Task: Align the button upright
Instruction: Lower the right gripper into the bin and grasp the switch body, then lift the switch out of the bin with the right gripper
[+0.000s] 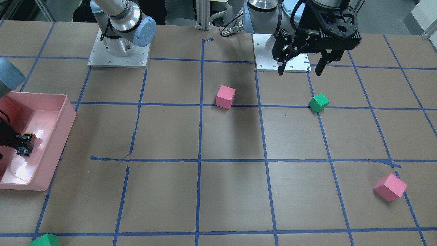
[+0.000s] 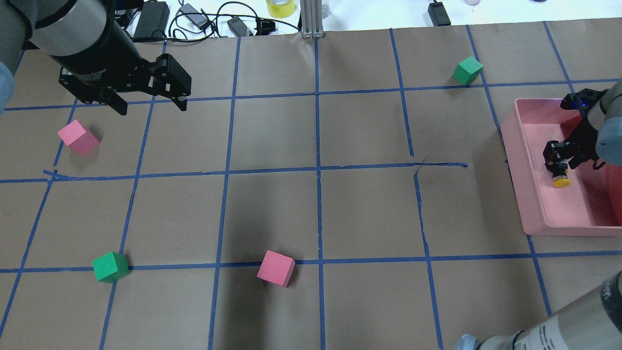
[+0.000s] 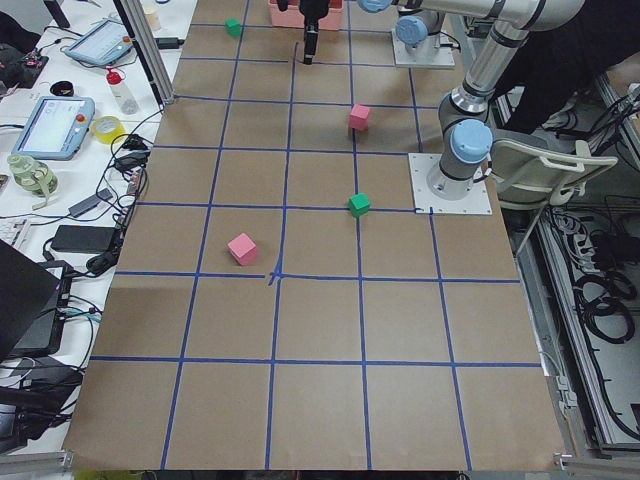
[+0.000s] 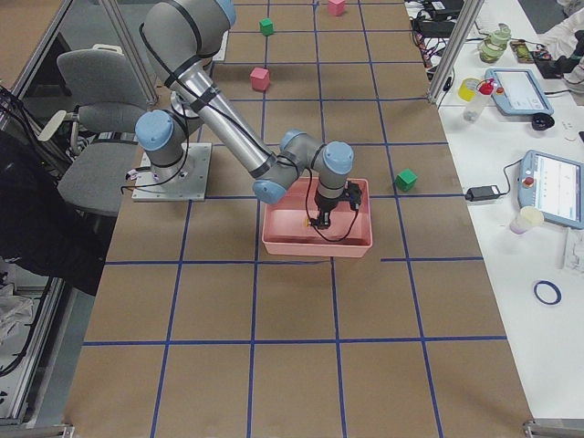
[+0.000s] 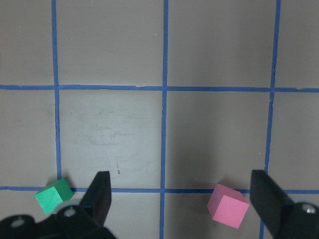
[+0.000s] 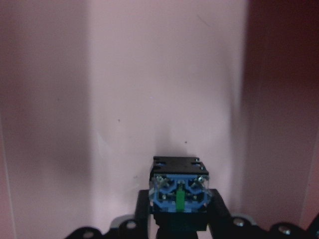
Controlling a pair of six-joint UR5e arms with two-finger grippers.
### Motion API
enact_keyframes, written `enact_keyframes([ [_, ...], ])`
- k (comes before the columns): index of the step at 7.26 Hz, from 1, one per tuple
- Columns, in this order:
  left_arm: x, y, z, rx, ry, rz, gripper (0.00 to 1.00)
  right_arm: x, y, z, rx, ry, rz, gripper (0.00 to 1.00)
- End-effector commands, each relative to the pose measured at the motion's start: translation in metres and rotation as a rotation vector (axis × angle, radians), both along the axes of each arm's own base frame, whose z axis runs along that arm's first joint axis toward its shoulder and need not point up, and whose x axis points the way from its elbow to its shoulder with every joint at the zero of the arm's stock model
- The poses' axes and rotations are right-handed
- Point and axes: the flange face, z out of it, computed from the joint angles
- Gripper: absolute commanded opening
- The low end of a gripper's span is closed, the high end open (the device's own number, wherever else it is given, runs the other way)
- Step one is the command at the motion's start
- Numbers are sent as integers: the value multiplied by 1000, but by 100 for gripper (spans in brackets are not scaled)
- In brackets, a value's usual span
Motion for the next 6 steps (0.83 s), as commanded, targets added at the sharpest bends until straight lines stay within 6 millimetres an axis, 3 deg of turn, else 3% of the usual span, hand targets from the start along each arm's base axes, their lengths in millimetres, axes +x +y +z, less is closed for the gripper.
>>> enact_keyframes([
  [1, 0, 0, 0, 0, 0, 0, 100, -3, -3, 8, -7, 13, 4, 0],
  [3, 0, 0, 0, 0, 0, 0, 100, -4, -6, 20, -23, 20, 14, 0],
  [4, 0, 0, 0, 0, 0, 0, 100, -6, -13, 45, -32, 21, 23, 0],
  [5, 0, 0, -1, 2, 0, 0, 100, 1, -22, 83, -26, 7, 30, 0],
  [6, 0, 0, -2, 5, 0, 0, 100, 36, -36, 120, -12, -2, 87, 0],
])
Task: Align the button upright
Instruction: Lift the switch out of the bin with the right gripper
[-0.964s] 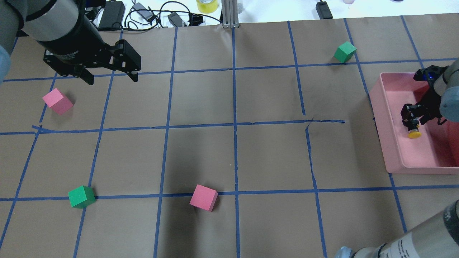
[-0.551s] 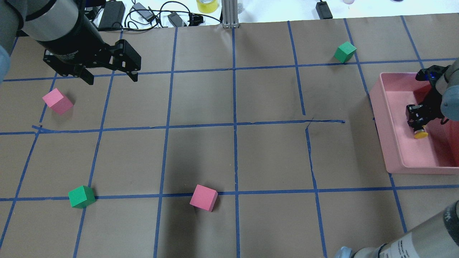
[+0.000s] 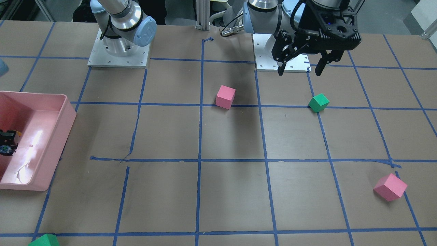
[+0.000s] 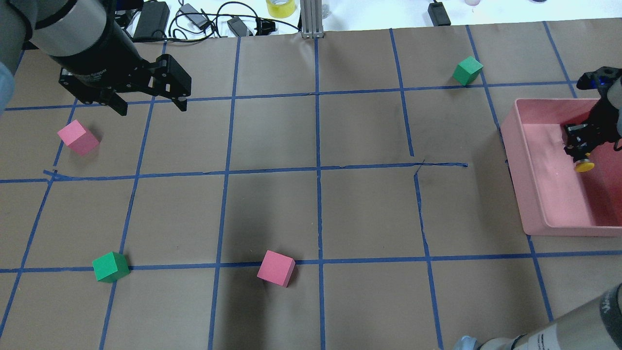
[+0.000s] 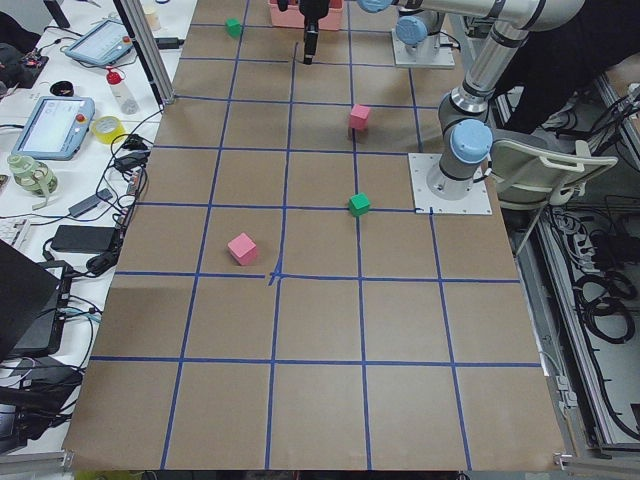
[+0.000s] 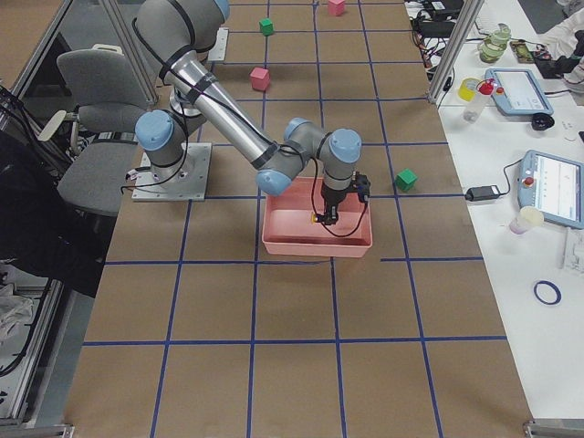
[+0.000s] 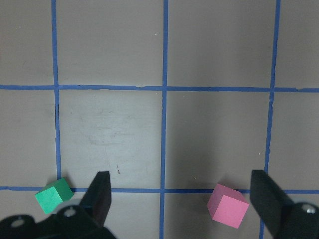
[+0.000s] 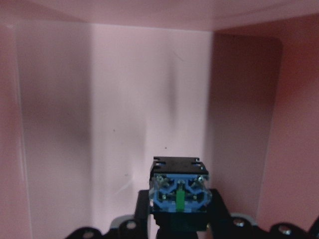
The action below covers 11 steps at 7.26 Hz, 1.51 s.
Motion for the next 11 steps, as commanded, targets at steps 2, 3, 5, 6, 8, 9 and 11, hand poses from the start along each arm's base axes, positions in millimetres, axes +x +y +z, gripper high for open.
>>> enact_keyframes([
  [2, 0, -1, -1, 1, 0, 0, 100, 135, -22, 91, -28, 7, 138, 0],
  [3, 0, -1, -1, 1, 0, 0, 100, 185, -23, 104, -54, 10, 148, 0],
  [5, 0, -1, -1, 1, 0, 0, 100, 309, -17, 110, -113, -122, 165, 0],
  [6, 0, -1, -1, 1, 1, 0, 100, 369, -10, 103, -137, -134, 134, 0],
  [8, 0, -1, -1, 1, 3, -2, 100, 465, 5, 67, -137, -157, 90, 0],
  [9, 0, -1, -1, 1, 3, -2, 100, 532, 33, 47, -112, -162, 66, 0],
  [11, 0, -1, 0, 0, 3, -2, 100, 592, 42, -2, -143, -188, 27, 0],
])
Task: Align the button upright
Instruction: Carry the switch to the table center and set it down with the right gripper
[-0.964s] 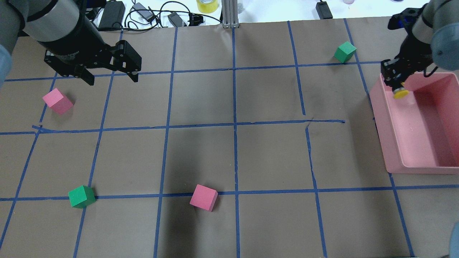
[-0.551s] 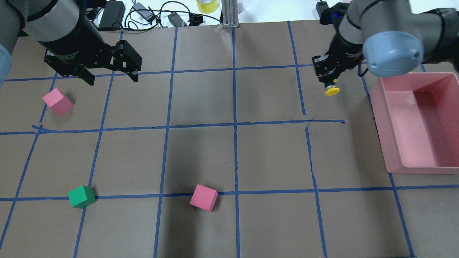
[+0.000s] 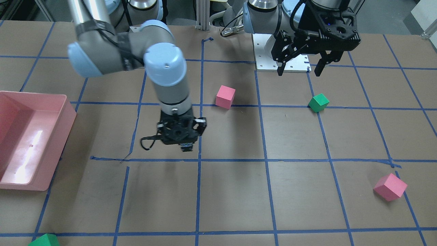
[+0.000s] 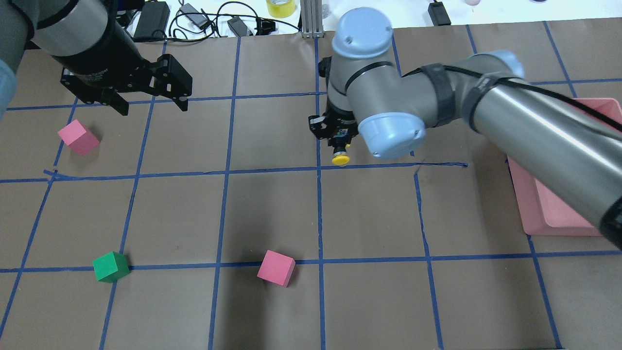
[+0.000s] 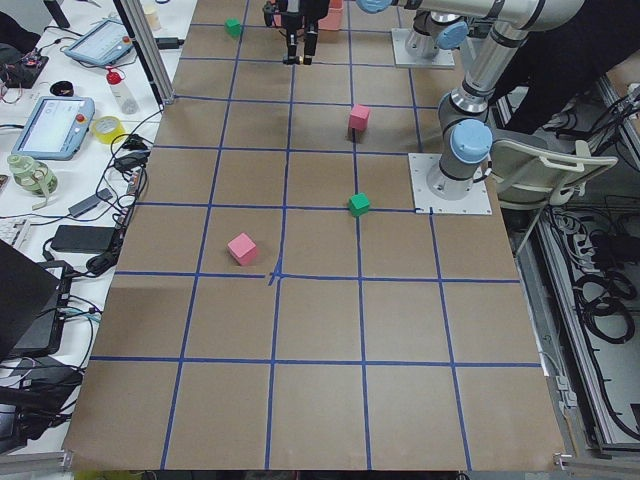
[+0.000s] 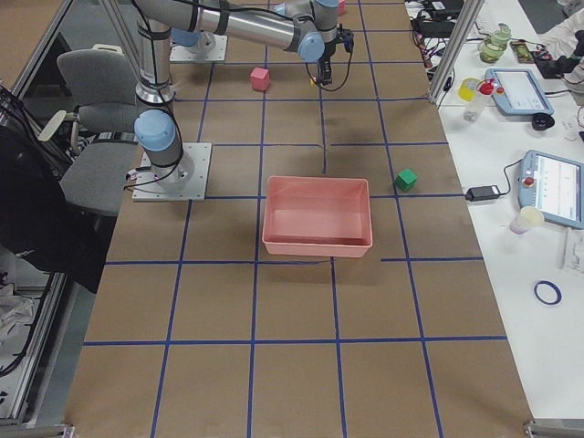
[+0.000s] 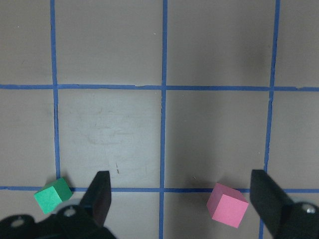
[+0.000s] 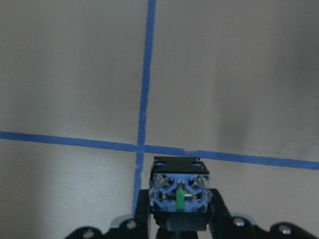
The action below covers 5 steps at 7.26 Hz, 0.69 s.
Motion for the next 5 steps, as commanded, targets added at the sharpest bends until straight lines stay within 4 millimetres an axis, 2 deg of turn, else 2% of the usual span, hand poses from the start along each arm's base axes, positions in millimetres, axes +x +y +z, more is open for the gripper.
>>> enact_keyframes([
  [1, 0, 0, 0, -1, 0, 0, 100, 55, 19, -52, 13, -4, -17, 0],
  [4, 0, 0, -1, -1, 0, 0, 100, 46, 42, -95, 51, 32, -9, 0],
  [5, 0, 0, 0, -2, 0, 0, 100, 44, 44, -96, 49, 46, -11, 0],
])
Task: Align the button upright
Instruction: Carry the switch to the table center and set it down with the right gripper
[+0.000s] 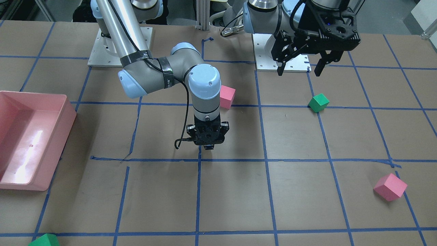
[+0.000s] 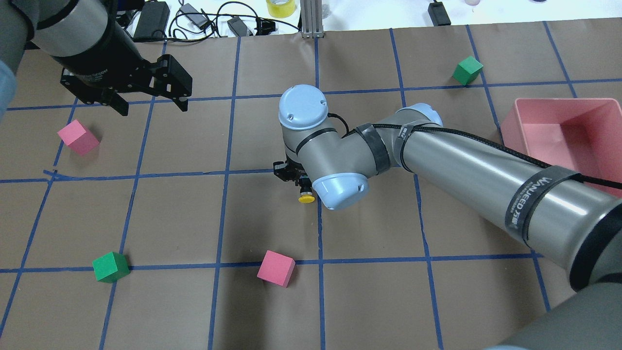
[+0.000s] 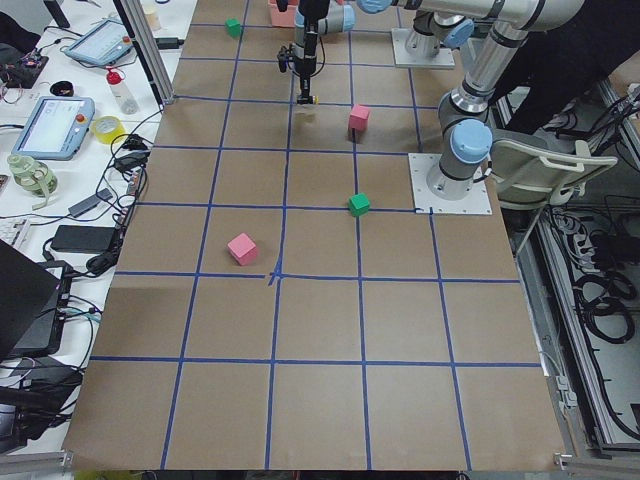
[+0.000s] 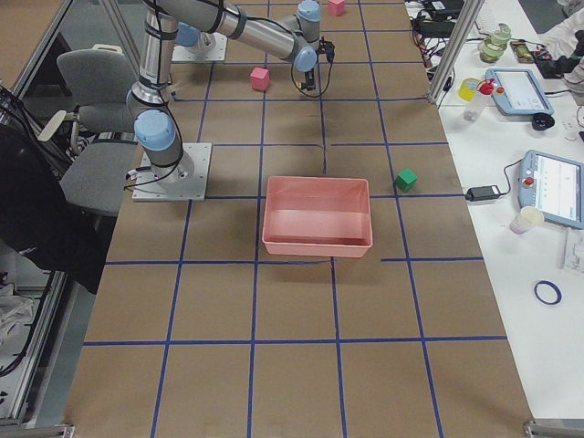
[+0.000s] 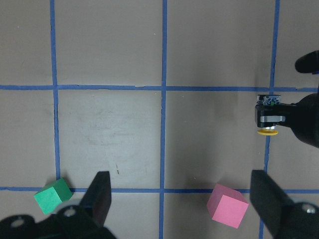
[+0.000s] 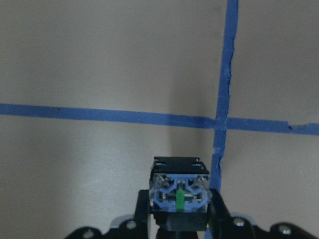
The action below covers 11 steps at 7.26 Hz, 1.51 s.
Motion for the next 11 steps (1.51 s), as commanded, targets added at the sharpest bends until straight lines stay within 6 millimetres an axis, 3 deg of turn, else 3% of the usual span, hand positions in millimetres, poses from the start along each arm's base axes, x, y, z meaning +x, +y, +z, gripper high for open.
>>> enact_keyframes([
  [1, 0, 0, 1, -8, 0, 0, 100, -3, 5, -10, 6, 18, 0, 7],
  [2, 0, 0, 1, -8, 0, 0, 100, -3, 5, -9, 4, 16, 0, 15],
  [3, 0, 0, 2, -11, 2, 0, 100, -4, 5, -8, 2, 16, -3, 39],
  [4, 0, -4, -1, -3, 2, 1, 100, -5, 7, -8, 5, 17, -3, 72],
  [6, 4, -8, -2, 8, 13, 26, 100, -6, 10, 2, -5, 4, -9, 97],
  [8, 7, -17, -23, 52, 7, 30, 100, -20, 20, 50, -12, 12, 10, 100],
  [10, -4, -16, -53, 111, 14, 16, 100, -67, 20, 110, -11, 67, 19, 100],
  [11, -16, -6, -83, 164, 10, 15, 100, -96, 21, 142, -8, 69, 8, 100],
])
